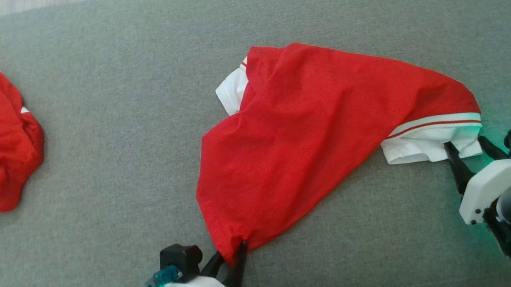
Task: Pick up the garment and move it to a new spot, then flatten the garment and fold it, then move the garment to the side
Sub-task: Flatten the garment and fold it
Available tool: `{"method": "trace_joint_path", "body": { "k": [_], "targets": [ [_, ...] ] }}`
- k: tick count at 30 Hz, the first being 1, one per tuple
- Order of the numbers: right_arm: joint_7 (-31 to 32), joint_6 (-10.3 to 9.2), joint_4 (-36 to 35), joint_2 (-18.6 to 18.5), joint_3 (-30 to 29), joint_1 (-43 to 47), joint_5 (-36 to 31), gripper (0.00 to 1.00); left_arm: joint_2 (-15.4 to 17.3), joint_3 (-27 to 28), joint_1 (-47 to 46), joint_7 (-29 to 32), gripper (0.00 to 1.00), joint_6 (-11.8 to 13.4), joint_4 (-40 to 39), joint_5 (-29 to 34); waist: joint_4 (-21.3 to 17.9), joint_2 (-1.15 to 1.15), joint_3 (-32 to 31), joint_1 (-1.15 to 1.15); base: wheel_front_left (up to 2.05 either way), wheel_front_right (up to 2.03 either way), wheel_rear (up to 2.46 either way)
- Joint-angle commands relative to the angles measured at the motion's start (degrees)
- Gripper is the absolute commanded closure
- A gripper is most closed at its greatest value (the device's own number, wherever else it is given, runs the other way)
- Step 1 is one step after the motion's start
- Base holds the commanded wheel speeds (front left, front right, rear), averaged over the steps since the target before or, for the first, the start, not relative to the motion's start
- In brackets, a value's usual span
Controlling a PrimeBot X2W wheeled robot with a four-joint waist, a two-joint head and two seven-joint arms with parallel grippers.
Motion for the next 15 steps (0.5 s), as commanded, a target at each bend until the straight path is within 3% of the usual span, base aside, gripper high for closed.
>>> {"method": "trace_joint_path", "body": {
  "k": [1,4,7,8,9,10,15],
  "targets": [
    [0.96,-0.04,-0.80,-0.43,1.97,1.58,0.34,0.00,0.08,1.34,-0.41,0.32,0.55,0.42,-1.24,-0.33,-0.20,0.00,-0.13,0.00,0.00,0.00,0.00],
    [1.71,-0.04,-1.43,-0.50,2.36,1.96,0.76,0.00,0.32,1.33,-0.17,0.62,0.58,0.58,-1.53,-0.56,-0.46,0.00,-0.30,0.00,0.00,0.00,0.00],
    [2.68,-0.04,-1.78,-0.52,2.83,2.20,1.33,0.04,0.62,1.32,-0.09,0.71,0.68,0.72,-1.79,-0.65,-0.62,0.00,-0.45,0.00,0.00,0.00,0.00],
    [2.96,-0.04,-1.87,-0.43,2.99,2.21,1.80,0.32,0.68,1.35,-0.20,0.61,0.74,0.79,-1.85,-0.63,-0.65,0.00,-0.49,0.00,0.00,0.00,0.00],
    [3.13,-0.04,-1.97,-0.33,3.08,2.16,2.32,1.00,0.72,1.34,-0.35,0.55,0.87,0.79,-1.89,-0.65,-0.64,0.00,-0.59,0.00,0.00,0.00,0.00],
    [3.31,-0.04,-2.08,-0.22,3.17,2.14,2.94,1.00,0.72,1.30,-0.54,0.39,0.98,0.69,-1.98,-0.71,-0.61,0.00,-0.79,0.00,0.00,0.00,0.00],
    [3.19,-0.04,-4.21,0.86,1.91,2.31,7.98,1.00,0.69,1.78,-0.59,-0.29,1.00,0.27,-3.07,-1.90,-0.61,0.00,-2.23,0.00,0.00,0.00,0.00]
  ]
}}
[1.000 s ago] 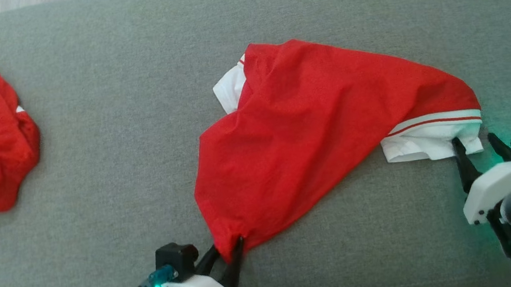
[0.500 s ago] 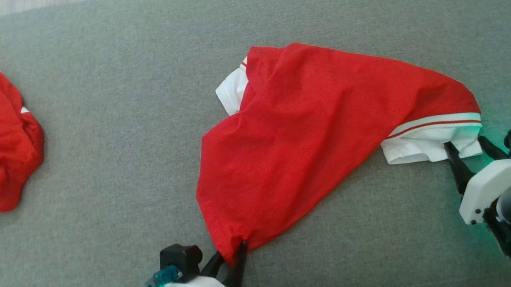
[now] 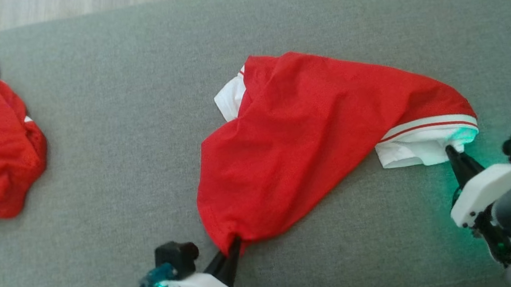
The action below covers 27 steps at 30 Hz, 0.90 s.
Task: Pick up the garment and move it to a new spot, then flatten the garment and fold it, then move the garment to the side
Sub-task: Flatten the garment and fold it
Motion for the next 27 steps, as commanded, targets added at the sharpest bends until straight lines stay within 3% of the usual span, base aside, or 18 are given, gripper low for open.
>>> {"method": "trace_joint_path", "body": {
  "k": [1,4,8,12,13,15,22,27],
  "targets": [
    [0.04,-0.04,-2.38,-0.38,0.72,0.34,1.07,1.00,0.29,2.00,-0.71,-0.77,1.00,-0.19,-2.40,-0.38,-0.03,0.00,-0.58,0.00,0.00,0.00,0.00],
    [1.09,-0.04,-9.82,0.09,-0.77,1.15,9.30,1.00,0.30,3.76,0.06,-0.82,1.00,-0.45,-7.20,-3.06,-0.33,0.00,-2.15,0.00,0.00,0.00,0.00],
    [4.70,-0.04,-24.77,-0.70,-4.96,3.28,19.32,1.00,1.41,6.45,0.97,1.03,1.00,-0.68,-18.36,-6.80,-1.07,0.00,-3.99,0.00,0.00,0.00,0.00],
    [10.75,-0.04,-40.21,0.28,-10.33,5.60,26.58,1.00,3.77,8.95,0.17,4.64,1.00,-0.45,-30.54,-9.10,-1.75,0.00,-5.60,0.00,0.00,0.00,0.00],
    [14.03,-0.04,-47.06,1.35,-13.02,6.05,30.12,1.00,4.83,10.13,-1.20,6.52,1.00,-0.34,-36.09,-10.02,-2.08,0.00,-6.27,0.00,0.00,0.00,0.00],
    [16.98,-0.04,-52.69,2.47,-15.99,5.80,33.69,1.00,5.63,11.12,-3.00,8.51,1.00,-0.32,-41.19,-11.21,-2.49,0.00,-6.76,0.00,0.00,0.00,0.00],
    [25.33,-0.04,-62.67,5.30,-27.20,-0.76,42.11,1.00,8.41,13.71,-10.89,17.77,1.00,0.19,-55.03,-16.93,-4.40,0.00,-7.41,0.00,0.00,0.00,0.00],
    [31.90,-0.04,-63.64,5.85,-31.33,-8.59,38.63,1.00,9.62,15.62,-17.29,24.08,1.00,2.25,-58.30,-20.64,-5.73,0.00,-5.55,0.00,0.00,0.00,0.00]
  ]
}}
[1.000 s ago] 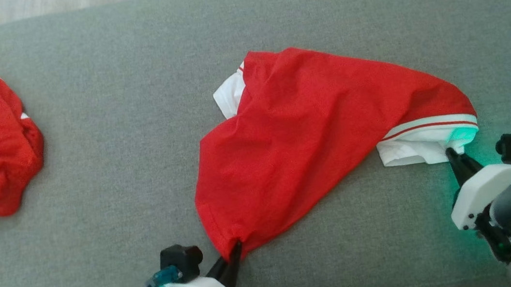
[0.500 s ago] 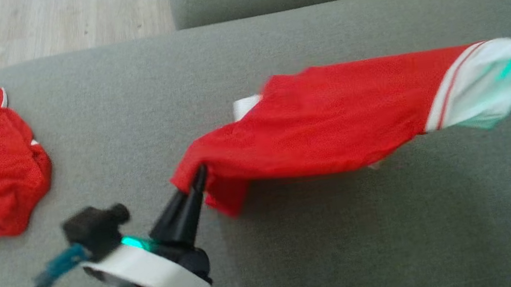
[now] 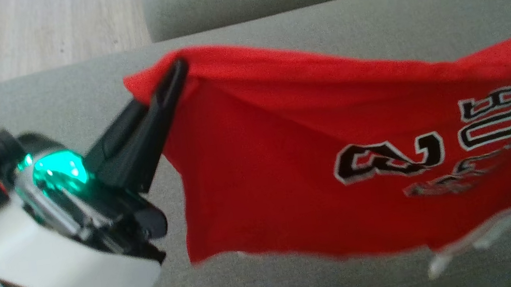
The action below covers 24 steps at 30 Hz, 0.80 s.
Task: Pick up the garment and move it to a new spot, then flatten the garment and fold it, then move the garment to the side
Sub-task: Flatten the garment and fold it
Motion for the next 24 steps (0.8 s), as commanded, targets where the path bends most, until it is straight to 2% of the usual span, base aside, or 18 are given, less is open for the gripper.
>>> {"method": "trace_joint_path", "body": {
  "k": [1,6,12,16,17,21,24],
  "targets": [
    [2.43,-0.04,-1.36,-0.01,1.07,-4.96,-2.25,1.00,1.59,2.94,-5.41,1.75,1.00,0.51,-1.42,-0.67,-0.65,0.00,1.63,0.00,0.00,0.00,0.00],
    [6.91,-0.04,5.31,0.30,2.14,-15.95,-9.38,1.00,1.82,2.84,-14.62,5.08,1.00,0.72,4.99,-1.50,-1.14,0.00,7.54,0.00,0.00,0.00,0.00],
    [5.31,-0.04,20.27,0.45,5.99,-33.64,-20.90,1.00,2.29,2.87,-31.02,2.85,1.00,-1.15,21.62,4.40,-0.39,0.00,17.03,0.00,0.00,0.00,0.00],
    [-2.42,-0.04,32.55,0.26,8.21,-47.46,-29.77,1.00,0.79,2.54,-44.24,-3.54,1.00,-2.35,36.42,9.62,0.18,0.00,21.79,0.00,0.00,0.00,0.00],
    [-2.42,-0.04,32.55,0.26,8.21,-47.46,-29.77,1.00,0.79,2.54,-44.24,-3.54,1.00,-2.35,36.42,9.62,0.18,0.00,21.79,0.00,0.00,0.00,0.00],
    [-11.88,-0.04,43.50,-0.13,9.45,-59.65,-35.34,1.00,-1.36,2.05,-56.21,-14.73,1.00,-3.10,50.59,15.16,0.57,0.00,24.73,0.00,0.00,0.00,0.00],
    [-16.84,-0.04,48.68,-0.79,12.06,-65.50,-36.21,1.00,-1.93,1.24,-63.01,-22.50,1.00,-3.86,59.26,18.52,-0.05,0.00,26.70,0.00,0.00,0.00,0.00]
  ]
}}
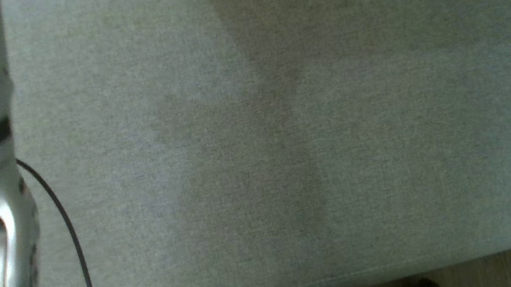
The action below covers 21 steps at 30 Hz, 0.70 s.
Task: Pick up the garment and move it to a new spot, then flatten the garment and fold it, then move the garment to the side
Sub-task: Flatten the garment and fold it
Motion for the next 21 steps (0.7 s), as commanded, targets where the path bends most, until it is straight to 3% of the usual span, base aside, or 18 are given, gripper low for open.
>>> {"method": "trace_joint_path", "body": {
  "k": [1,5,11,16,21],
  "targets": [
    [-0.70,-0.04,-1.27,0.18,1.27,-2.00,0.45,1.00,1.80,0.97,-2.45,-1.18,1.00,-0.40,-0.49,0.72,-0.41,0.00,1.87,-0.02,0.00,0.00,0.00],
    [-2.01,-0.04,1.64,-1.75,6.43,2.61,3.94,1.00,1.23,-1.25,-2.84,-8.21,1.00,-1.68,8.77,2.62,-1.10,0.00,1.82,-0.02,0.00,0.00,0.00],
    [-2.71,-0.04,1.53,-7.13,12.34,23.68,10.95,1.00,0.75,-6.19,9.48,-13.01,1.00,-3.38,18.07,2.20,-1.02,0.00,-2.03,-0.02,0.00,0.00,0.00],
    [-2.18,-0.04,-4.08,-9.45,14.53,43.49,16.32,1.00,0.60,-9.47,22.83,-14.73,1.00,-3.84,17.70,0.12,-0.91,0.00,-4.84,-0.02,0.00,0.00,0.00],
    [-2.88,-0.04,-11.07,-9.96,13.47,60.84,17.33,1.00,1.41,-11.63,37.98,-15.27,1.00,-3.96,11.40,-2.91,-0.44,0.00,-10.92,-0.02,0.00,0.00,0.00]
  ]
}}
